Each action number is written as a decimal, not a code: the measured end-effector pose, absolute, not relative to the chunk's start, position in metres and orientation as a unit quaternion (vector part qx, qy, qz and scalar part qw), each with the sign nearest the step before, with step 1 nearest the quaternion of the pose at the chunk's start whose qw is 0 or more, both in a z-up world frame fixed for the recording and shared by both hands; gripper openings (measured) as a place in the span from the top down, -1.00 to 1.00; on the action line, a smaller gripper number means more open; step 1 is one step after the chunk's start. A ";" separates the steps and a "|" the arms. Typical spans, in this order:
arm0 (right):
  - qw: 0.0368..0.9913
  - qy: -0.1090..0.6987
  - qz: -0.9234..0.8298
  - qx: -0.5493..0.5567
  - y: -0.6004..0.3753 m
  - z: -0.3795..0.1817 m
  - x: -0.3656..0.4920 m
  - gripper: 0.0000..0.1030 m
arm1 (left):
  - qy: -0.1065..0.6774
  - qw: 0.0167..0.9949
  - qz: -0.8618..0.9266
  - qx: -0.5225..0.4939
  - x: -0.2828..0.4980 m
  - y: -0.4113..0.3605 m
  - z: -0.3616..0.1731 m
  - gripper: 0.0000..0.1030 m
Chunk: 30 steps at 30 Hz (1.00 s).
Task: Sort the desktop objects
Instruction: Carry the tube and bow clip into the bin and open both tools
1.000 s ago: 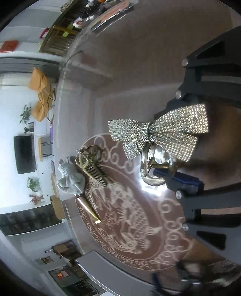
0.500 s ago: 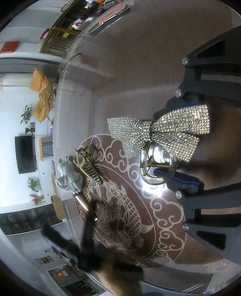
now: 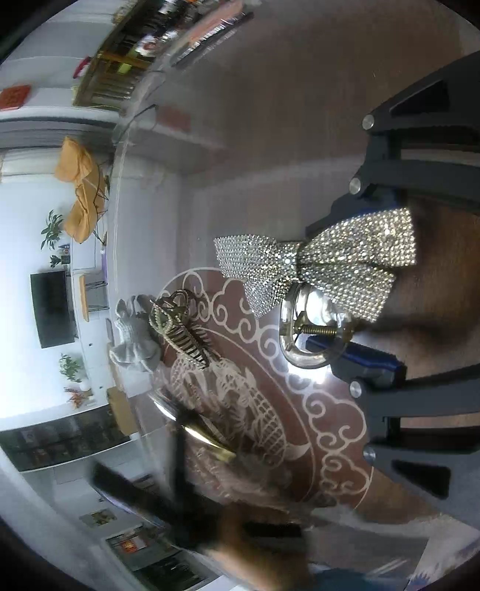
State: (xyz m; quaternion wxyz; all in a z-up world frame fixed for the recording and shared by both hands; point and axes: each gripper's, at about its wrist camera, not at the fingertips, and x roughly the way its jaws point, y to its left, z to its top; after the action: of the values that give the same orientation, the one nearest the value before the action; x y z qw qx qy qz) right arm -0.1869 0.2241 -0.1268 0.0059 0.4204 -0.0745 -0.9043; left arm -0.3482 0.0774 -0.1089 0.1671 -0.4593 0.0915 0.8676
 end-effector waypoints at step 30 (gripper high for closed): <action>0.018 -0.016 -0.884 0.467 0.204 -0.103 -0.178 0.02 | -0.015 0.138 0.908 -0.396 -0.119 -0.047 -0.055 0.49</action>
State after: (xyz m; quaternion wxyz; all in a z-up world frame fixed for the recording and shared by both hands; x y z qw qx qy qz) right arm -0.1781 0.2037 -0.1034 0.0185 0.4671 -0.0165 -0.8838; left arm -0.1193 -0.0466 -0.0552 0.1376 -0.3964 -0.0155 0.9076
